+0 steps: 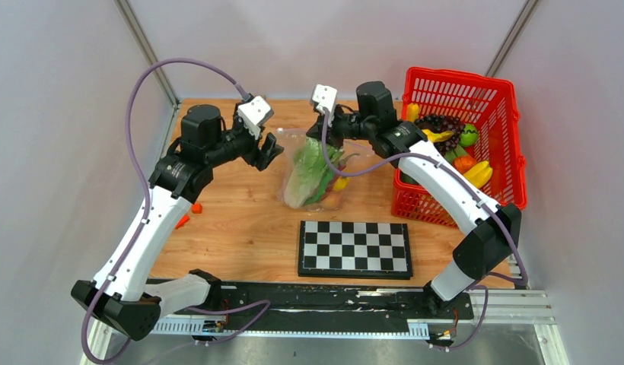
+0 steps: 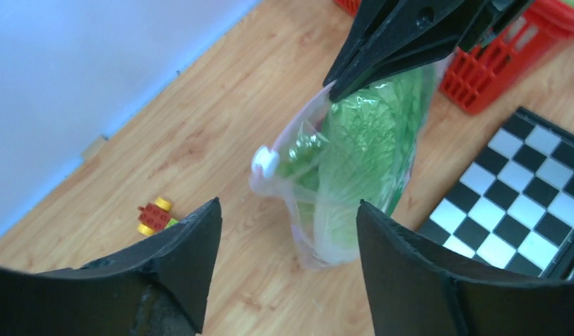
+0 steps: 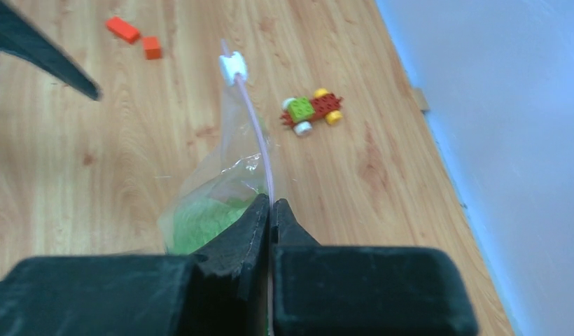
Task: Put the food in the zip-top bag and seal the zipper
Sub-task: Place the zipper food storage bag at the center of the board, then reset both arms
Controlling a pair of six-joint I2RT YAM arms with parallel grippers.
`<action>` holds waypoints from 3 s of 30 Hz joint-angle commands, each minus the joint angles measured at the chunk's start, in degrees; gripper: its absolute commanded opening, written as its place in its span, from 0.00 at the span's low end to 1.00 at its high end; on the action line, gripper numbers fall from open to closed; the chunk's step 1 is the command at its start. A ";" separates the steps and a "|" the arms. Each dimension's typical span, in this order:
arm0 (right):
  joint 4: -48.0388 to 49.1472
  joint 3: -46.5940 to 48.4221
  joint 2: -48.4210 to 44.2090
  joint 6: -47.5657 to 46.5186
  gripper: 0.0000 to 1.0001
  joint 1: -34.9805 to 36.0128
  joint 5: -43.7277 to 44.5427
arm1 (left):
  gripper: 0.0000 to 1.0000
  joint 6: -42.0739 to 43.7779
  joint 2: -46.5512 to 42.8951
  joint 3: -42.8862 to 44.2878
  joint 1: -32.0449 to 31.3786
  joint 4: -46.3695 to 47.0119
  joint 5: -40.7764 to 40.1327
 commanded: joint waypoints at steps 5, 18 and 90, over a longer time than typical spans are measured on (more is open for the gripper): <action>-1.54 17.47 7.20 -1.11 0.00 -5.12 7.14 | 1.00 -9.93 -4.91 -3.50 0.50 12.78 -8.47; -4.19 10.11 13.11 -8.04 0.00 2.86 18.10 | 1.00 -19.61 -9.15 -11.83 0.86 21.56 -21.65; 8.24 -17.59 -22.86 34.73 1.00 -14.59 40.69 | 1.00 -37.65 0.06 -15.20 3.33 16.79 -42.38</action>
